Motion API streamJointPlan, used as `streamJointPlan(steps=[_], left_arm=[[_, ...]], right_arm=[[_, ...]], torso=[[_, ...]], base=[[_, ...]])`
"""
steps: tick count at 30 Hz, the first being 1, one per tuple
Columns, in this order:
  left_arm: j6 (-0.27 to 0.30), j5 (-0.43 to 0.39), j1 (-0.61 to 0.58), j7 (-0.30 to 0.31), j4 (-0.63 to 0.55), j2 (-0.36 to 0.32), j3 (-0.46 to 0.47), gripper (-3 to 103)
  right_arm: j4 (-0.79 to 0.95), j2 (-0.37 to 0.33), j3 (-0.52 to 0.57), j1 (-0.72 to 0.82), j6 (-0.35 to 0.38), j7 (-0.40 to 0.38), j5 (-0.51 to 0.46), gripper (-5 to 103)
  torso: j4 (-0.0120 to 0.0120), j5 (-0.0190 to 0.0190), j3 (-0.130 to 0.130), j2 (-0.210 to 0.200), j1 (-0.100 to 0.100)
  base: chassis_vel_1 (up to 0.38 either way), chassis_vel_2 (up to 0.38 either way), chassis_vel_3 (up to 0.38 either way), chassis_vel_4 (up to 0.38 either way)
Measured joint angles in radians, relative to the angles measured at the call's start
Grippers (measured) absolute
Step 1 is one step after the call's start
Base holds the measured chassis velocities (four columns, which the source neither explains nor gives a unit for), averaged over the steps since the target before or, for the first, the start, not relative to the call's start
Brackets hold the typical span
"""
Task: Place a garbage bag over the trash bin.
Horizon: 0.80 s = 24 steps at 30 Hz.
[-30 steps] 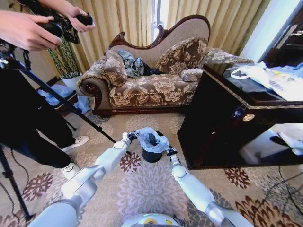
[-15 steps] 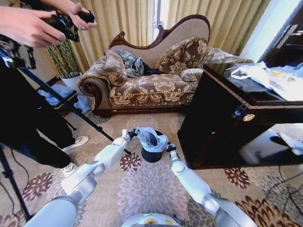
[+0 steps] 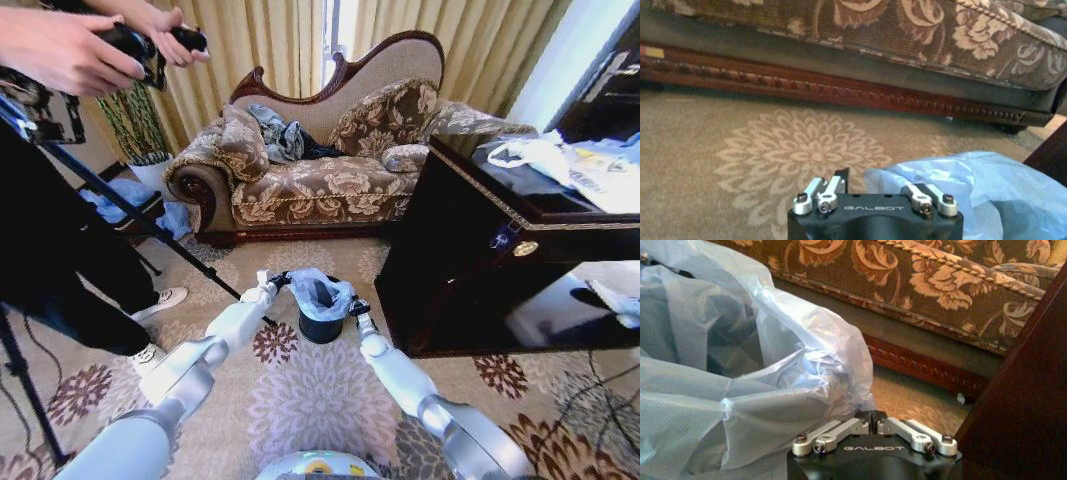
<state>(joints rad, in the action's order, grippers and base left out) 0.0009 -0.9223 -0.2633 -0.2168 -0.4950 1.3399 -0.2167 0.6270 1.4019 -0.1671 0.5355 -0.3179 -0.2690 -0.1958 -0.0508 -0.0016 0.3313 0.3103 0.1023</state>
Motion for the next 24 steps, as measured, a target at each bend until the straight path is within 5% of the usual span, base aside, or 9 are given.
streamJointPlan(steps=[24], left_arm=[[0.06, -0.037, -0.026, 0.026, 0.046, 0.055, 0.145, 34]], right_arm=[[-0.131, 0.076, 0.043, -0.067, -0.02, 0.084, -0.11, 0]], torso=[[-0.0002, -0.0001, 0.0, 0.0, 0.0]], base=[[0.0, 0.0, 0.0, 0.0]])
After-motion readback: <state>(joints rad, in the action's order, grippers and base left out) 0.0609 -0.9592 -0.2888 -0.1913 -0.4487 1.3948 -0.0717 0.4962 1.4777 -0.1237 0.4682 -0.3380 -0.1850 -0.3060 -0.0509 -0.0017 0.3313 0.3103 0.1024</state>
